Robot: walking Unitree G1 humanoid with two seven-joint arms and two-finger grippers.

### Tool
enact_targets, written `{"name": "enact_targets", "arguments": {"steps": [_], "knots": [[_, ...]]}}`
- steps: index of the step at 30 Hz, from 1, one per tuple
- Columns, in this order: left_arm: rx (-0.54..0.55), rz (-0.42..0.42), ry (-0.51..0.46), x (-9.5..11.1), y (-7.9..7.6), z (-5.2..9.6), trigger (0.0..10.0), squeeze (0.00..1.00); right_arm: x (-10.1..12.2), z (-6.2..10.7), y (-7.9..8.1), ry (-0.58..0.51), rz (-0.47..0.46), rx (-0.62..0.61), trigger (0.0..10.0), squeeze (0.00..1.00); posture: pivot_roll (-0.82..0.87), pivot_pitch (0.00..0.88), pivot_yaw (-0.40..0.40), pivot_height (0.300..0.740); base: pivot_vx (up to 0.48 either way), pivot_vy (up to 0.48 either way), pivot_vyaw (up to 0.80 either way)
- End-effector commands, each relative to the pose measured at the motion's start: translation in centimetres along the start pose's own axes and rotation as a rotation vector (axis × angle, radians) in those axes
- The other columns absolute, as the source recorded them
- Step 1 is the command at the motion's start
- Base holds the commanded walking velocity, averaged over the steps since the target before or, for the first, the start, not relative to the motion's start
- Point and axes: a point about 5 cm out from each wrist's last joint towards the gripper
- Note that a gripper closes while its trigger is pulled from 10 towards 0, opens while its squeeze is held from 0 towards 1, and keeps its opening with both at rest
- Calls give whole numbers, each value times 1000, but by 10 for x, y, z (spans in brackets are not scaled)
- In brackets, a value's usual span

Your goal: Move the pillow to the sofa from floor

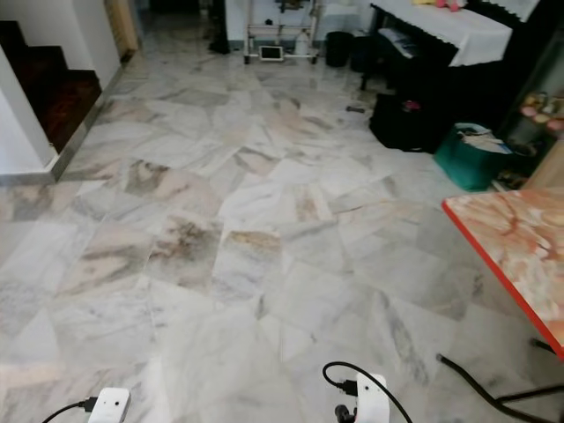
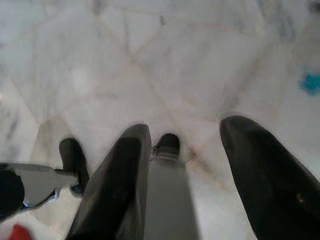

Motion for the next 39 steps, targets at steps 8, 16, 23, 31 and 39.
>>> {"name": "enact_targets", "arguments": {"steps": [8,16,23,31,39], "knots": [[-29,-14,2,0,-17,-2,10000,0,7,-1,-3,-19,3,-8,10000,0,-53,0,-50,740,-274,0,0],[-29,-13,4,0,-17,-2,10000,0,7,-1,-3,-20,5,-6,10000,0,-54,0,-51,740,-286,0,0],[-24,-11,4,0,-15,-2,10000,0,7,-1,-3,-19,6,-6,10000,0,-53,0,-52,740,-287,0,0],[-18,-9,10,-2,-9,-1,10000,0,8,-1,-3,-20,5,-6,10000,0,-52,0,-53,740,-287,0,0],[-15,-9,16,-5,-8,0,10000,0,8,-1,-3,-19,7,-6,10000,0,-52,0,-53,740,-288,0,0]]}}
Point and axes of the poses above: a point about 5 cm out from each wrist's last joint towards the gripper, its own z axis pointing back from the gripper into the wrist, its own x axis along the axis of the wrist's last joint, y = z × x, and after that the axes turned 1 degree about -z, right-handed
